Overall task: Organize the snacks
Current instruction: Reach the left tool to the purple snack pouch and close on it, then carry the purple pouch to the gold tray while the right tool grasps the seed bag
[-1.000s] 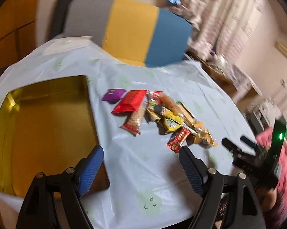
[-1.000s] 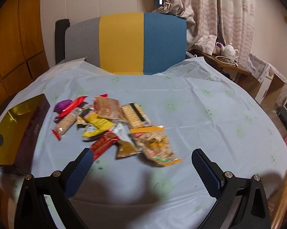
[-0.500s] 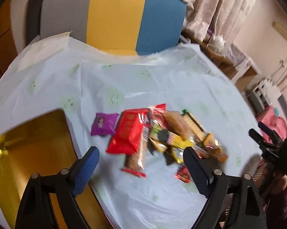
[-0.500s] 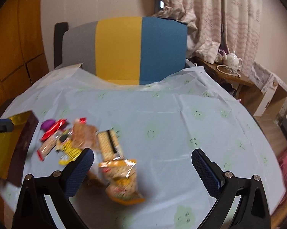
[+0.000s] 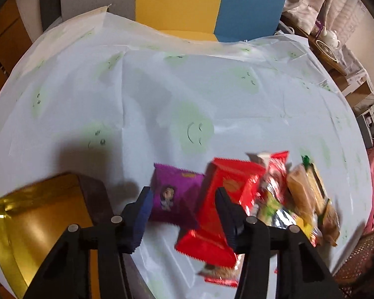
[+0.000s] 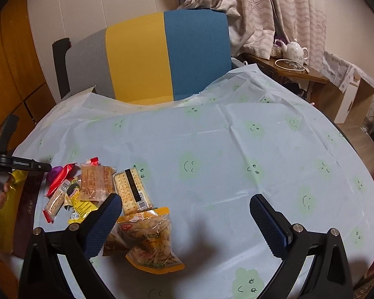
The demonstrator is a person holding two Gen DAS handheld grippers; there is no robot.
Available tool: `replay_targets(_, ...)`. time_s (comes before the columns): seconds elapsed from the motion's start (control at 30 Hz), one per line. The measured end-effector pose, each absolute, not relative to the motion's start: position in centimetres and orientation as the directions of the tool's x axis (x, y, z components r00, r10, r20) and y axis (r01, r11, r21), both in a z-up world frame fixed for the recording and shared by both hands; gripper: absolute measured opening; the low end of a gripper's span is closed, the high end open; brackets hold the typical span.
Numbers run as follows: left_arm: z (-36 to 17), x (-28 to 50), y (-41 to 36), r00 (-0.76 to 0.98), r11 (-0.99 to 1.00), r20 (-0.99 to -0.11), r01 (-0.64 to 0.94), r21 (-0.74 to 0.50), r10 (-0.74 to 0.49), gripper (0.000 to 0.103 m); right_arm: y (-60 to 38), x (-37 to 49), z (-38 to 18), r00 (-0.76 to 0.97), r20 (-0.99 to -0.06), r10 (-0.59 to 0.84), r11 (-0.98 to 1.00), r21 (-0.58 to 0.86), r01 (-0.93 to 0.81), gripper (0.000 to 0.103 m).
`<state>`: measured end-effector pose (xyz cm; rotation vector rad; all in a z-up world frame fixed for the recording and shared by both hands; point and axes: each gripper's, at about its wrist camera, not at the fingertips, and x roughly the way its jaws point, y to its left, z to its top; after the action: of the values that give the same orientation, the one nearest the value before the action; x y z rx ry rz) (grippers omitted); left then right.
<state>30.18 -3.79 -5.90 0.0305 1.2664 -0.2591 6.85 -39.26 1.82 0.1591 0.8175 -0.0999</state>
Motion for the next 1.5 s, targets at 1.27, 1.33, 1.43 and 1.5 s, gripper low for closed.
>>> replay_targets(1.27, -7.9, 6.0, -8.5, 0.472, 0.935, -0.848, 0.347, -0.073, -0.241, 0.039, -34.3, 10.3, -6.8, 0.332, -0.943, 0.023, 1.000, 0.019, -0.014, 0.074)
replay_targets(1.33, -8.2, 5.6, -8.7, 0.492, 0.937, -0.839, 0.345, -0.059, -0.234, 0.040, -34.0, 10.4, -8.0, 0.274, -0.961, 0.046, 0.999, 0.038, -0.034, 0.067)
replay_targets(1.43, -9.1, 6.0, -8.4, 0.480, 0.939, -0.839, 0.328, -0.100, -0.257, 0.041, -33.6, 10.2, -8.5, 0.280, -0.960, 0.026, 0.999, 0.012, -0.053, 0.057)
replay_targets(1.5, -9.1, 5.8, -8.4, 0.492, 0.938, -0.831, 0.335, -0.093, -0.258, 0.041, -33.5, 10.0, -8.8, 0.274, -0.961, 0.026, 0.998, 0.011, -0.055, 0.056)
